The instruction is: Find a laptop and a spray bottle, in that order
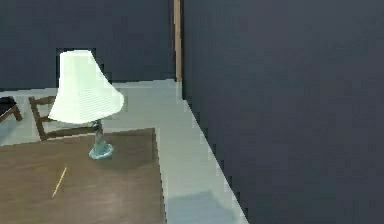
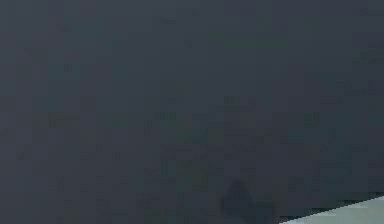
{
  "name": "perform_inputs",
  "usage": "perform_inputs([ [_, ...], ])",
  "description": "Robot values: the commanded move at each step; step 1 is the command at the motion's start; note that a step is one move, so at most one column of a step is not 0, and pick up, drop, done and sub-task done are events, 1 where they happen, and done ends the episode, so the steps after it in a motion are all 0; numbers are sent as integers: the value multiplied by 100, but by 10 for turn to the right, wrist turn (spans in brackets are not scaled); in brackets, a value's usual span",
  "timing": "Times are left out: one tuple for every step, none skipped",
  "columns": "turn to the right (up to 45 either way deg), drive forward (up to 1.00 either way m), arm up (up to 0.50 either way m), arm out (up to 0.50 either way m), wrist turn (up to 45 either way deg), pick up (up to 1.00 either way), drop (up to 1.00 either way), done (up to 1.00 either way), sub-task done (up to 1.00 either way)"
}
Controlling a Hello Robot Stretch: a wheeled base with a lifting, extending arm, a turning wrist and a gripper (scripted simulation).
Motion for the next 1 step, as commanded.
perform_inputs([
  [420, 0, 0, 0, 0, 0, 0, 0, 0],
])
